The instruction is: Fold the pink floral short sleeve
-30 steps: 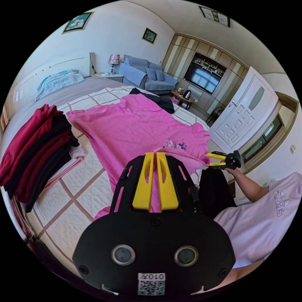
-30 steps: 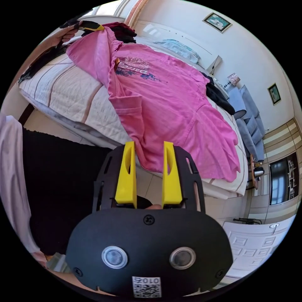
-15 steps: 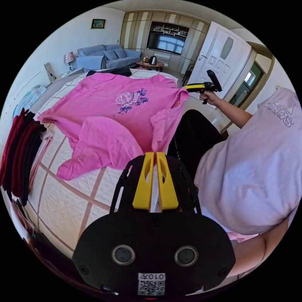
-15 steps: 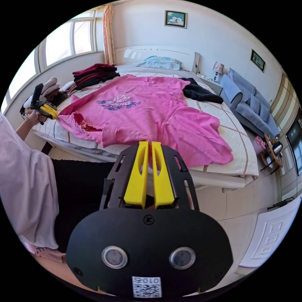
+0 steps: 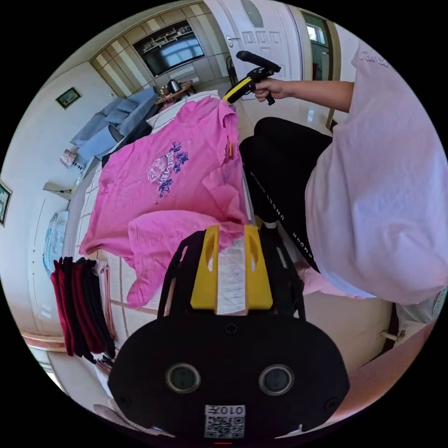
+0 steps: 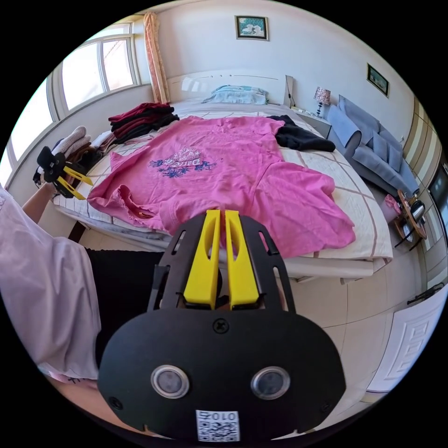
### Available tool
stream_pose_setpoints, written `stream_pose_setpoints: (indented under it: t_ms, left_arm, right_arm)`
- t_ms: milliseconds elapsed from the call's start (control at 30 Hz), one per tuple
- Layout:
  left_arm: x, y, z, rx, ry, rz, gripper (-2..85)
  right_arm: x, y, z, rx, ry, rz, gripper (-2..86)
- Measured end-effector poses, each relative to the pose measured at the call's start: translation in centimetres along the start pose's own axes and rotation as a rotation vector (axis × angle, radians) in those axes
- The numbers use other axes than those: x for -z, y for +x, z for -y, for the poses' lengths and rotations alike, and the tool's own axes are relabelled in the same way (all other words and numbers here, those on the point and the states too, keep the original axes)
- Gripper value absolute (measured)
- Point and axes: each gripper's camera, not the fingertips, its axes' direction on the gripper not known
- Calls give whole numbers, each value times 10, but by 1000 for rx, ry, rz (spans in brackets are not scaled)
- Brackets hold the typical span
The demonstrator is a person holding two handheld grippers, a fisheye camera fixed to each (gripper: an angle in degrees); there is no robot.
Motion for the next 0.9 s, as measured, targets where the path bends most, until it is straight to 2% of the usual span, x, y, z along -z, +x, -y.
stream_pose_setpoints:
  t_ms: [100,267,400,567,733,833,900]
  left_arm:
    - [-6,6,20,-128,-61,1,101]
    - [7,28,52,-352,-48,-19,123]
    - [-16,45,57,-443,-237,-27,117]
    - [-17,47,20,-301,-250,47,80]
    - [6,43,-12,-123,-113,29,35]
    - [36,19,-43,115,16,-24,22]
    - [71,-1,-78,324,131,28,15]
  right_arm:
    - [6,-6,2,6,-1,-7,39]
    - [17,-14,3,8,2,1,40]
    - [24,-22,2,6,1,-9,39]
    - [33,-35,-4,10,3,-18,39]
    - [39,-52,-9,14,-26,-39,38]
    - [50,-62,-14,5,-14,-68,38]
    - [63,-70,-16,9,17,-90,38]
